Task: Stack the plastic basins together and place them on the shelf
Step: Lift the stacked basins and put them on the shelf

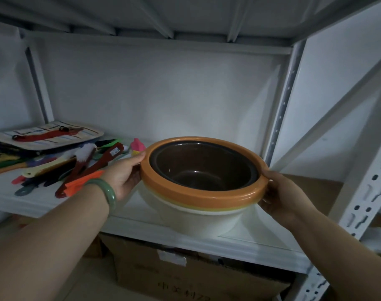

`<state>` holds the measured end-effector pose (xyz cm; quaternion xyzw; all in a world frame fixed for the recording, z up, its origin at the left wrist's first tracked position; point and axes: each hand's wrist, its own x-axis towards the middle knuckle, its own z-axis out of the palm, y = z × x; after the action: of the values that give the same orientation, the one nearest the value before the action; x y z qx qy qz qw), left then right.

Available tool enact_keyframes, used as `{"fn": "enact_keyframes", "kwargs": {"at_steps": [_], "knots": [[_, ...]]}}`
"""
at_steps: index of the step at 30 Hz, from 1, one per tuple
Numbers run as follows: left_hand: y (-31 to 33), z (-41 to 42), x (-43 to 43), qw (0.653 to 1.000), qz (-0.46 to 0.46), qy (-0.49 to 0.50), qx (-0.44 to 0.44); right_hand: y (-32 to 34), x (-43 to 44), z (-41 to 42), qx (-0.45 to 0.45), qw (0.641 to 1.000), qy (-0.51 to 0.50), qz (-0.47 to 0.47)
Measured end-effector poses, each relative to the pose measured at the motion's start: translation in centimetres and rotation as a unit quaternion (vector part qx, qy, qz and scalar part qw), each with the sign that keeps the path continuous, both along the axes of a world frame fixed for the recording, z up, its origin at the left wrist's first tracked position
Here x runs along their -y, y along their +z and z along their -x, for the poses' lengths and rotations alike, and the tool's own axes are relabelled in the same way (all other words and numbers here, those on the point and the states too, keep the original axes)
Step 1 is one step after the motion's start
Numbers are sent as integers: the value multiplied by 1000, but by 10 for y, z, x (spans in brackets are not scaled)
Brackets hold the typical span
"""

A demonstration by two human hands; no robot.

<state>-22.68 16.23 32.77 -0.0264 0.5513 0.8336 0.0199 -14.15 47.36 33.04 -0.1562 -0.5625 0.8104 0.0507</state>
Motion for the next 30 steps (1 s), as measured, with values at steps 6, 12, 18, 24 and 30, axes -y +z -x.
{"fn": "enact_keyframes", "kwargs": {"at_steps": [6, 12, 18, 24, 30], "knots": [[-1, 41, -10, 999, 34, -5, 4, 0, -4, 23, 15, 999, -44, -7], [3, 74, -19, 998, 63, 15, 2, 6, 3, 40, 39, 995, -93, -12], [14, 80, -22, 996, 86, 13, 11, 17, 18, 47, 73, 986, -148, -38], [-8, 73, -17, 984, 177, 24, 18, 21, 43, 41, 102, 970, -189, -114], [-10, 39, -16, 974, 217, 5, -58, 14, 66, 24, 64, 977, -195, -61]]}}
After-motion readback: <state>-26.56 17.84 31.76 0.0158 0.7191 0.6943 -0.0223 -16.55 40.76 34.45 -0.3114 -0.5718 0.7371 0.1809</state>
